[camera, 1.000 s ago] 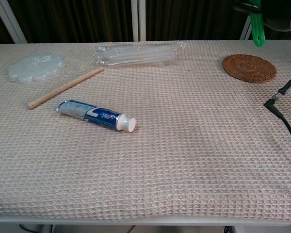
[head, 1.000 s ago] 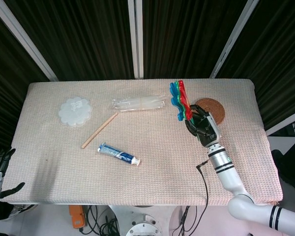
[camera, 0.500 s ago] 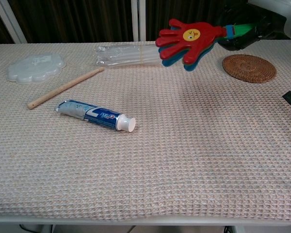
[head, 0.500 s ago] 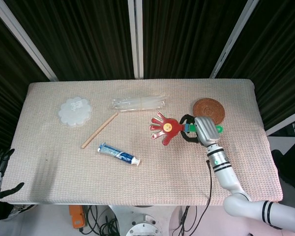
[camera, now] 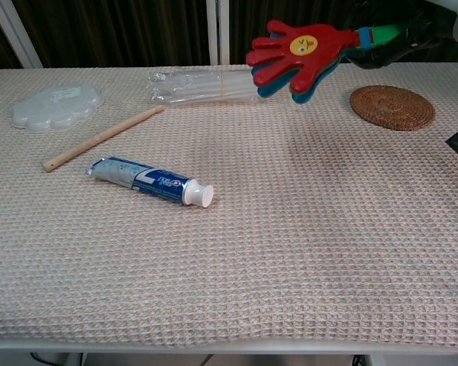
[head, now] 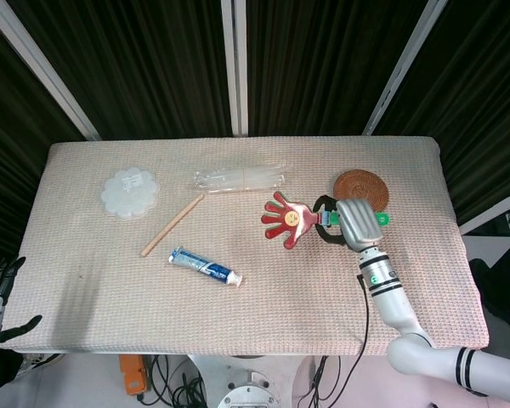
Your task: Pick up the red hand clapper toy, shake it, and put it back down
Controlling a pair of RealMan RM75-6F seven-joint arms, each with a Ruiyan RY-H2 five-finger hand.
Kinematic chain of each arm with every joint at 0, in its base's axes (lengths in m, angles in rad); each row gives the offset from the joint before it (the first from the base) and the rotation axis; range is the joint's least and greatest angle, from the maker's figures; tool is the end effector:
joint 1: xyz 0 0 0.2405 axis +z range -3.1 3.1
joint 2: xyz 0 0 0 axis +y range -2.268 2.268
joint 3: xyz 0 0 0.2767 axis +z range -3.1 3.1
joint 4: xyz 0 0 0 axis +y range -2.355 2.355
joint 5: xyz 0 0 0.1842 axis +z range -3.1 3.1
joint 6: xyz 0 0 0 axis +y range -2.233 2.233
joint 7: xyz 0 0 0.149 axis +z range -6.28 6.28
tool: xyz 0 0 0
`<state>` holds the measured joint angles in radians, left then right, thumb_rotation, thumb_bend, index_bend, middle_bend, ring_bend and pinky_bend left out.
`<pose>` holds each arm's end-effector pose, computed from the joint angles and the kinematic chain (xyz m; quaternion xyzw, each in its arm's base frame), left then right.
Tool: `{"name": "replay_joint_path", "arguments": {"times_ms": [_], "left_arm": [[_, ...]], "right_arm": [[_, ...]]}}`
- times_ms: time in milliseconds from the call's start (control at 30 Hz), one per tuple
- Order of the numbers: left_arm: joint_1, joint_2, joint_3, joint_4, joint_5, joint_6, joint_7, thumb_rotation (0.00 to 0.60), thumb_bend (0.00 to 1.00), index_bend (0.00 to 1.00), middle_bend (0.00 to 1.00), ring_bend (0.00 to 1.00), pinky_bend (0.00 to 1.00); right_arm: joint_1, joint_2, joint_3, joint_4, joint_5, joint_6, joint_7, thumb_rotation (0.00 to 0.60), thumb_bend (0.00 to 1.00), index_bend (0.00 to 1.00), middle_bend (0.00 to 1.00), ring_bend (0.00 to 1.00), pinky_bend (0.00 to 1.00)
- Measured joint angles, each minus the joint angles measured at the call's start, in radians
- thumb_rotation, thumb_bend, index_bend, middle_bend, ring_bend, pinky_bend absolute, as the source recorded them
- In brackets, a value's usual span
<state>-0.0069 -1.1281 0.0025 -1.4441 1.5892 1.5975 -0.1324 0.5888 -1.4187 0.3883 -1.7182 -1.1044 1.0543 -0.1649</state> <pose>-0.3440 0.1509 0.2054 -0.6000 -0.3671 -0.3924 0.5926 -0.1540 -0.3516 0.0876 0.5999 -0.4698 0.5068 0.4033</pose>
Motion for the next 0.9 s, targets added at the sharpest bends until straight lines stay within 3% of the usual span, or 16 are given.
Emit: {"name": "replay_joint_path", "arguments": {"times_ms": [100,333,433,533,700,800,900], "left_arm": [[0.0,0.001,0.0,0.0,-0.001,0.0,-0.001,0.6,0.1,0.04,0.02,0.0,0.03],[-0.001,0.0,0.0,0.0,0.001,-0.002,0.001,0.6,0.1,0.04,0.02,0.0,0.03],[-0.001,0.0,0.0,-0.001,0.0,-0.002,0.003,0.6,0.1,0.04,0.02,0.0,0.03],[-0.001,0.0,0.0,-0.002,0.0,-0.001,0.003,0.6,0.1,0.04,0.02,0.0,0.03],[0.0,0.0,0.0,0.0,-0.001,-0.002,0.001,0.6,0.1,0.04,0.02,0.0,0.03],[0.001,0.0,0.001,0.001,-0.001,-0.001,-0.001,0.6,0.1,0.04,0.02,0.0,0.03],[0.001,-0.001,0.001,0.003,-0.002,-0.002,-0.003,0.6,0.1,0.04,0.02,0.0,0.03]], "right_arm": [[-0.02,0.02,0.03,-0.015,-0.021,-0.031,0.317,0.6,0.57,0.88,0.9,0.95,1.0],[-0.073,0.074,0.098,-0.028,-0.098,-0.107,1.213,0.6,0.58,0.88,0.9,0.95,1.0],[-0.091,0.097,0.117,-0.024,-0.144,-0.137,1.49,0.6,0.58,0.88,0.9,0.95,1.0],[-0.1,0.112,0.124,-0.016,-0.185,-0.156,1.67,0.6,0.58,0.88,0.9,0.95,1.0],[-0.1,0.113,0.114,0.008,-0.226,-0.152,1.75,0.6,0.58,0.88,0.9,0.95,1.0],[-0.095,0.098,0.103,0.03,-0.232,-0.129,1.67,0.6,0.59,0.88,0.9,0.95,1.0],[-0.087,0.075,0.087,0.059,-0.242,-0.091,1.49,0.6,0.59,0.88,0.91,0.95,1.0]]}}
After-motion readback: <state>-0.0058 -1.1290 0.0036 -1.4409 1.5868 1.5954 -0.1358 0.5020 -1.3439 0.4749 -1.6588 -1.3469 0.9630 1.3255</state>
